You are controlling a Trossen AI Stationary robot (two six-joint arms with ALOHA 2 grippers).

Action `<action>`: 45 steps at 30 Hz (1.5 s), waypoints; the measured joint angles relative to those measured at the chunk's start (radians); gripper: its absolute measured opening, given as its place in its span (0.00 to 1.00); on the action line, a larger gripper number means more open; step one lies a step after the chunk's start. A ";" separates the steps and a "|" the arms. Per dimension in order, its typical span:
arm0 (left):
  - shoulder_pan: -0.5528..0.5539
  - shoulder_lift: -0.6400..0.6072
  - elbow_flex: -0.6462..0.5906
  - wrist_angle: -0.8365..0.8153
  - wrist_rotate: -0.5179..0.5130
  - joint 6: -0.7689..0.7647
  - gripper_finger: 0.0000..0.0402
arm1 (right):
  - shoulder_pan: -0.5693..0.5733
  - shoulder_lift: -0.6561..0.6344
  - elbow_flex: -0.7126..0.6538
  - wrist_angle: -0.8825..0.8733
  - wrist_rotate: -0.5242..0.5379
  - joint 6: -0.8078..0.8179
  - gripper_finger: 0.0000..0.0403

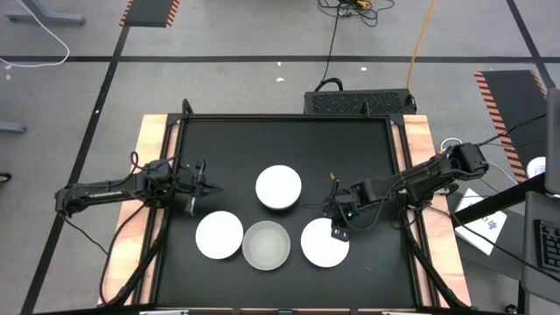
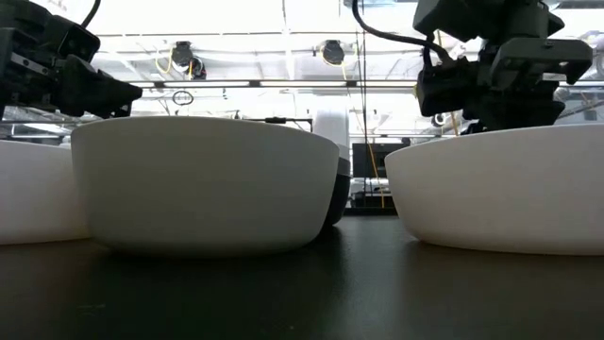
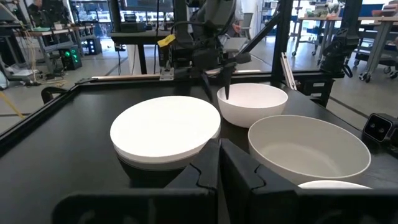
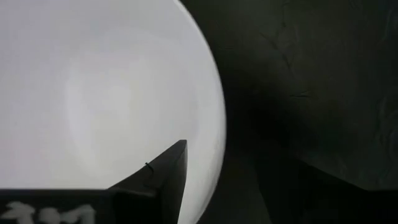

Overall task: Nest bowls inside each other
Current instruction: Stack the right white bowl on the white bowl

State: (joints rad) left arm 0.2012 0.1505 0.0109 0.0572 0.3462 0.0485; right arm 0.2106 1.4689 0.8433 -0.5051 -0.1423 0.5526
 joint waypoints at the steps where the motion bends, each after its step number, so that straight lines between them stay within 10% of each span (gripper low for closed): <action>1: 0.000 0.000 0.000 0.000 0.000 0.000 0.04 | -0.002 0.000 0.000 0.000 0.000 -0.004 0.43; 19: 0.000 0.000 0.000 0.000 0.000 0.000 0.04 | -0.024 0.000 0.000 -0.001 0.001 -0.023 0.41; 37: 0.000 0.000 0.000 0.000 0.000 0.007 0.04 | -0.044 0.000 0.000 -0.005 0.002 -0.048 0.02; 45: 0.000 0.000 0.000 0.000 0.000 0.009 0.04 | -0.048 0.000 0.000 -0.008 0.002 -0.064 0.01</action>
State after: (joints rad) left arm 0.2012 0.1505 0.0109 0.0572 0.3466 0.0572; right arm 0.1627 1.4689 0.8433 -0.5135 -0.1398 0.4890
